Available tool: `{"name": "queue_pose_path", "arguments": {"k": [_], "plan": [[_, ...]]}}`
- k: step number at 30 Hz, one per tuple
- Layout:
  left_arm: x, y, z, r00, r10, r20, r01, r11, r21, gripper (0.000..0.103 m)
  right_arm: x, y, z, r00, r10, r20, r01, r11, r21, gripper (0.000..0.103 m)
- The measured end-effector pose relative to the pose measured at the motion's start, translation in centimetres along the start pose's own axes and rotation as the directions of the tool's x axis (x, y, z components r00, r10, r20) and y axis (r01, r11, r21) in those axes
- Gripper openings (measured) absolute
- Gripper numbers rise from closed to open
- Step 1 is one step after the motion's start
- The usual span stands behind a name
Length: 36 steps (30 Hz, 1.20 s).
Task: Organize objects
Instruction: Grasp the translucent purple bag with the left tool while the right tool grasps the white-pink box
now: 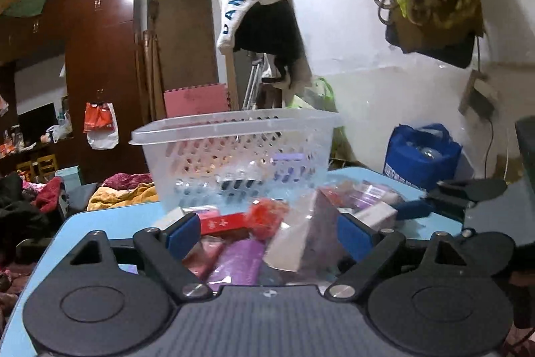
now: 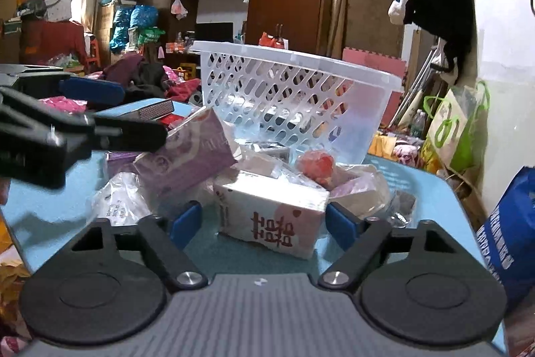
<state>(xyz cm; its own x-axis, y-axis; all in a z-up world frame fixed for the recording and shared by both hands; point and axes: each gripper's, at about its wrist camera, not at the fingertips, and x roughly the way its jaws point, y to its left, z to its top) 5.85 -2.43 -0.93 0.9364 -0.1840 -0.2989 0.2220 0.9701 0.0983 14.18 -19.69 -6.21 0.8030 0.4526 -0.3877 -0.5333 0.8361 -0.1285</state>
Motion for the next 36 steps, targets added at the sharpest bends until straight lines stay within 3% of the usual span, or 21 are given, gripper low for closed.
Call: {"name": "queue_pose_path", "arguments": {"k": [2, 3, 6, 8, 11, 13, 14, 15, 16, 18, 22, 27, 36], "plan": [[0.5, -0.3, -0.1, 1.0, -0.003, -0.018, 0.003, 1.0, 0.017, 0.092, -0.1, -0.5, -0.2, 1.0, -0.004, 0.001, 0.004, 1.0, 0.004, 0.066], [0.6, -0.5, -0.3, 1.0, -0.005, -0.024, 0.005, 1.0, 0.019, 0.092, -0.4, -0.9, -0.4, 1.0, 0.002, 0.006, -0.002, 1.0, 0.02, 0.052], [1.1, -1.0, -0.6, 0.999, -0.014, -0.042, 0.015, 0.999, 0.032, 0.092, -1.4, -2.4, -1.1, 0.999, 0.032, 0.013, -0.033, 0.996, 0.082, 0.03], [1.6, -1.5, -0.7, 0.998, -0.011, -0.056, 0.014, 0.998, 0.056, 0.092, -1.9, -3.0, -1.5, 0.999, 0.032, 0.012, -0.033, 0.995, 0.097, 0.029], [2.3, -2.1, -0.8, 0.997, 0.006, -0.071, 0.0, 0.997, 0.083, 0.092, -2.1, -3.4, -1.6, 0.998, 0.061, 0.02, -0.062, 0.993, 0.096, 0.036], [2.6, -2.1, -0.8, 0.997, -0.002, -0.078, 0.009, 0.996, 0.084, 0.092, -1.9, -3.3, -1.3, 0.997, 0.076, 0.024, -0.078, 0.993, 0.088, 0.05], [2.8, -2.1, -0.8, 0.997, -0.004, -0.08, 0.01, 0.996, 0.084, 0.088, -1.8, -3.0, -1.1, 0.996, 0.078, 0.03, -0.08, 0.994, 0.074, 0.057], [3.0, -2.0, -0.8, 0.997, -0.006, -0.081, 0.013, 0.997, 0.081, 0.084, -1.7, -2.7, -0.9, 0.997, 0.072, 0.027, -0.073, 0.995, 0.06, 0.057], [3.3, -2.1, -0.7, 0.996, -0.01, -0.088, 0.017, 0.997, 0.077, 0.071, -1.5, -2.5, -0.8, 0.998, 0.065, 0.021, -0.066, 0.997, 0.049, 0.057], [3.5, -2.0, -0.6, 0.995, -0.012, -0.095, 0.019, 0.997, 0.069, 0.056, -1.2, -2.5, -0.9, 0.997, 0.074, 0.016, -0.075, 0.996, 0.053, 0.057], [3.3, -2.4, -0.7, 0.996, -0.004, -0.085, 0.011, 0.996, 0.086, 0.052, -1.2, -2.7, -1.1, 0.997, 0.075, 0.006, -0.075, 0.995, 0.059, 0.059], [1.8, -0.7, 0.0, 0.999, -0.022, -0.034, 0.023, 0.999, 0.022, 0.051, -0.9, -2.1, -0.3, 0.997, 0.08, 0.011, -0.08, 0.996, 0.049, 0.074], [0.8, 0.9, 0.2, 1.0, -0.008, -0.007, 0.008, 1.0, -0.019, 0.051, 1.3, -0.4, 1.4, 0.999, 0.044, -0.03, -0.043, 0.999, 0.023, 0.076]]}}
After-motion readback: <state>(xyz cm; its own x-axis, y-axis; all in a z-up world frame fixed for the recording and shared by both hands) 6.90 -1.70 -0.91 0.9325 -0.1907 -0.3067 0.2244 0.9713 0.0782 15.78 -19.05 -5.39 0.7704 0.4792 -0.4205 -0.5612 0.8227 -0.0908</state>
